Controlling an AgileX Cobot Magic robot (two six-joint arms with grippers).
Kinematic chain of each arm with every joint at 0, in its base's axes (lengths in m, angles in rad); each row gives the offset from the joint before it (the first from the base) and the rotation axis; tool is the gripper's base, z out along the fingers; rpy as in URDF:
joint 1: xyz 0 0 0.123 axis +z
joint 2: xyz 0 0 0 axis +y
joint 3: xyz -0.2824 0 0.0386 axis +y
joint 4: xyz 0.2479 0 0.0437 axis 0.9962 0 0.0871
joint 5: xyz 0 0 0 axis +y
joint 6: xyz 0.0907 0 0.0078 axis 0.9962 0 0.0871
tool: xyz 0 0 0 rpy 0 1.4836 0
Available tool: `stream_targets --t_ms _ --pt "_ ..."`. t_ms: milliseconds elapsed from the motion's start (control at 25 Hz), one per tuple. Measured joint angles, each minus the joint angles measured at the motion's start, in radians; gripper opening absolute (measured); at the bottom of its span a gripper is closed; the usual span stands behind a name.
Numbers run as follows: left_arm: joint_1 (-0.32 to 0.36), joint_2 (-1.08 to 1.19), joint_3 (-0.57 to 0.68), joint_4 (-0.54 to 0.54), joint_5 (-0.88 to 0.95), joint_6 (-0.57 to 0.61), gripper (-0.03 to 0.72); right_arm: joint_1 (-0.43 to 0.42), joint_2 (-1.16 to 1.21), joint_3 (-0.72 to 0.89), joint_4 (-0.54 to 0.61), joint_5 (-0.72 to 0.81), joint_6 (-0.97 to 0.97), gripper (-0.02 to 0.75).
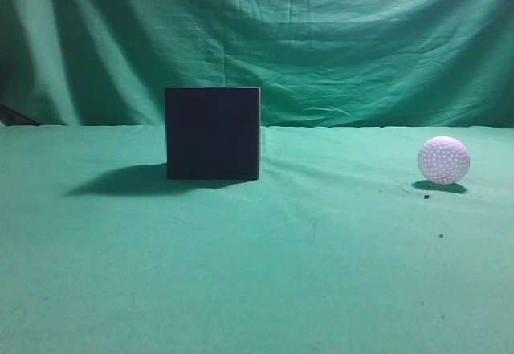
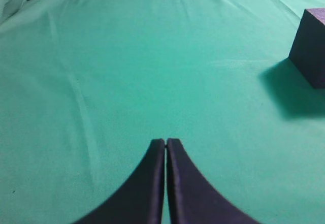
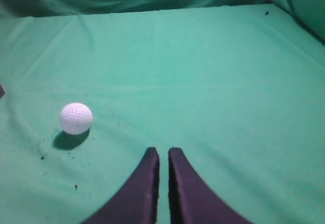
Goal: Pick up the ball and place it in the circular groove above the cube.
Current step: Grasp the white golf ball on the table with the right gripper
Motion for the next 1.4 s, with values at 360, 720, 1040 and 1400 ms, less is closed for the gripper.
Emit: stream_targets --t_ms 360,720,1040,1400 --pt "0.000 0.000 0.000 0.000 0.000 0.000 0.000 0.000 0.000 0.000 0.022 -0.509 -0.010 0.048" --pt "0.000 0.000 0.000 0.000 0.000 0.000 0.000 0.000 0.289 -0.283 0.045 -0.149 -0.011 0.048" --pt "0.000 0.000 0.000 0.000 0.000 0.000 0.000 0.000 0.680 -0.448 0.233 0.109 -0.108 0.048" --pt "0.000 0.000 0.000 0.000 0.000 0.000 0.000 0.157 1.088 -0.726 0.265 0.389 -0.386 0.000"
